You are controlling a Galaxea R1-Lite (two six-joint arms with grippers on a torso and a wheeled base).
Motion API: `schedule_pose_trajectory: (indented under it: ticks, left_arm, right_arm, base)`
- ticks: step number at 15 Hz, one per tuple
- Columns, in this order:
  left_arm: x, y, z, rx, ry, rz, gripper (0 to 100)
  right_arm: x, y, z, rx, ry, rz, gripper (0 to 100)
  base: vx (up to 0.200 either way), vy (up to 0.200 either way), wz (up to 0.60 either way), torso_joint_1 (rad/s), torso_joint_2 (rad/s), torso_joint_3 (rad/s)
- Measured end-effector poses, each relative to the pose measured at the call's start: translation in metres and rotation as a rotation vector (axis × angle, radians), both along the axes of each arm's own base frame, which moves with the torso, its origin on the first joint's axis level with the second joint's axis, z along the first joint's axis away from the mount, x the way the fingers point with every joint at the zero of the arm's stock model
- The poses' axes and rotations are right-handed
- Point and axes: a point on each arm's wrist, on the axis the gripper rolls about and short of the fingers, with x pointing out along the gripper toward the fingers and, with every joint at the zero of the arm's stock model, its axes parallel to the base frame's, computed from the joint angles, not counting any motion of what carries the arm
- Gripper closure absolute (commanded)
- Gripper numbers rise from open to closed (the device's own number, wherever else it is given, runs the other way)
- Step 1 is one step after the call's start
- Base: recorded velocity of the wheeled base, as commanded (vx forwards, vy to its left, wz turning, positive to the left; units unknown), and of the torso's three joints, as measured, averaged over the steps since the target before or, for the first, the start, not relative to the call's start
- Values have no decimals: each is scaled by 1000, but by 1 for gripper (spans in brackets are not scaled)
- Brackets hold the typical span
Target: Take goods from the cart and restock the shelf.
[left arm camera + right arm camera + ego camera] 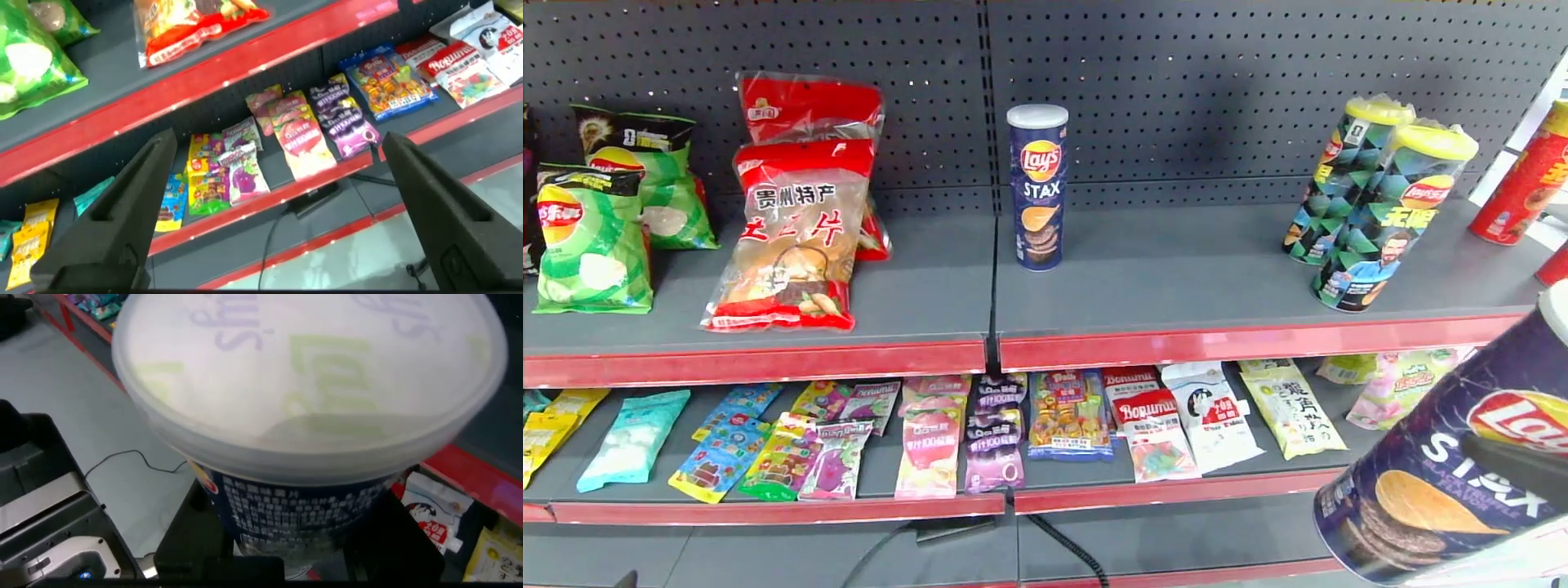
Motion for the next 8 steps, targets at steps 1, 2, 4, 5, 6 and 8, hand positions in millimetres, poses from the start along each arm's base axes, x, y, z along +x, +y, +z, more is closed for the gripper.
schedule_pose_trajectory:
  ticks: [1, 2, 4, 5, 6, 8]
  left_arm:
    - [0, 0, 0, 1, 0, -1, 0]
    - [0, 0, 0, 1, -1, -1, 0]
    - [0, 0, 0, 2, -1, -2, 0]
    - [0, 0, 0, 3, -1, -2, 0]
    - [0, 0, 1, 4, -2, -2, 0]
    - [0, 0, 0, 4, -3, -3, 0]
  right_arm:
    - [1, 2, 0, -8, -3, 15, 100]
    - [3, 3, 2, -18, -8, 23, 100]
    - [10, 7, 7, -25, -15, 31, 100]
    - [13, 8, 9, -26, -12, 32, 100]
    - [17, 10, 12, -25, -13, 34, 100]
    - [23, 12, 15, -23, -17, 35, 100]
  base:
    - [0, 0, 0, 0, 0, 0]
    - [0, 0, 0, 0, 0, 0]
    - [100, 0, 0, 9, 6, -4]
    - [200, 0, 0, 2, 2, -2]
    - [200, 0, 0, -12, -12, 2]
    - [200, 0, 0, -10, 0, 2]
